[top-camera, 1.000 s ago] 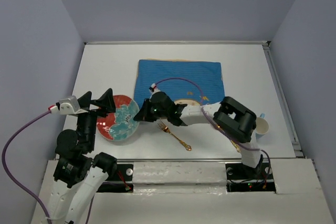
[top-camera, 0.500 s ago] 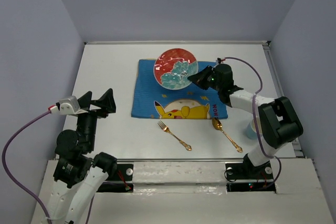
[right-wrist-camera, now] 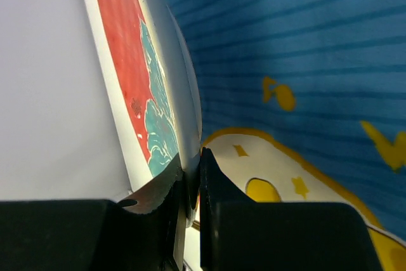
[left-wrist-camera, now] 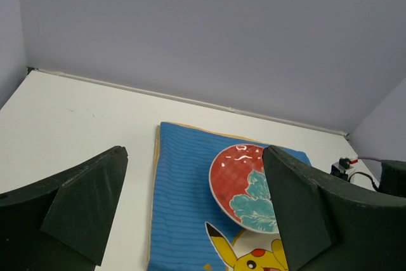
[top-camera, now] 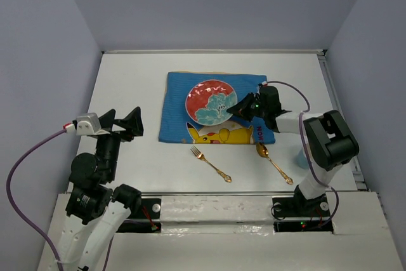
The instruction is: Set the dinner table for one person
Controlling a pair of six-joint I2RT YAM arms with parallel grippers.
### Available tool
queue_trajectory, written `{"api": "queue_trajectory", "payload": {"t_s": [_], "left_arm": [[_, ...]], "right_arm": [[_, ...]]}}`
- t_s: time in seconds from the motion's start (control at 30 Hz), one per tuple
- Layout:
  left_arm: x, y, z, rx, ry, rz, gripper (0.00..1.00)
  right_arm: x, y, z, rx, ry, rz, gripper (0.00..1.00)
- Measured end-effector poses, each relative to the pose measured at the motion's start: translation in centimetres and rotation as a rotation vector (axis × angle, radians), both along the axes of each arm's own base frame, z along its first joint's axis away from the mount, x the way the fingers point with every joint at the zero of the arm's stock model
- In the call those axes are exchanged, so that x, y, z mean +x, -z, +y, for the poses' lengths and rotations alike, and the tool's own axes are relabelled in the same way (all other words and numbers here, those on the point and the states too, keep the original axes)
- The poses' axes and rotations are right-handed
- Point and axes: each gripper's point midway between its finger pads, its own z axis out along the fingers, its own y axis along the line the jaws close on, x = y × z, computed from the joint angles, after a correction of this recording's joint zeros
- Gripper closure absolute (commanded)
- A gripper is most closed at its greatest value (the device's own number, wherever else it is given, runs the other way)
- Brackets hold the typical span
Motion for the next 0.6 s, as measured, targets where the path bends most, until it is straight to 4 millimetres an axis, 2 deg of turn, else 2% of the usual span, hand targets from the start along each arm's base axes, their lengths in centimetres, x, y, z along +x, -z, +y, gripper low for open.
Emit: {"api": "queue_trajectory", "payload": {"t_s": [0.2,0.43,0.5,0.6], "left_arm": [[0.0,0.0,-0.2,0.002,0.01,0.0,0.01],[0.0,0.0,-0.2,0.003,0.012,0.001,0.01],[0.0,0.0,-0.2,0.003,0.012,0.001,0.01],[0.0,0.0,-0.2,0.003,0.012,0.001,0.01]], "right_arm": [[-0.1,3.0,-0.5,-0.024,0.01,0.068,1.0],[0.3,3.7,-1.1,-0.03,0.023,0.075,1.0],[0.3,3.8,-1.2,-0.03,0.024,0.076,0.93],[0.1,4.3,-1.3,-0.031,0.024,0.084,0.75]]}}
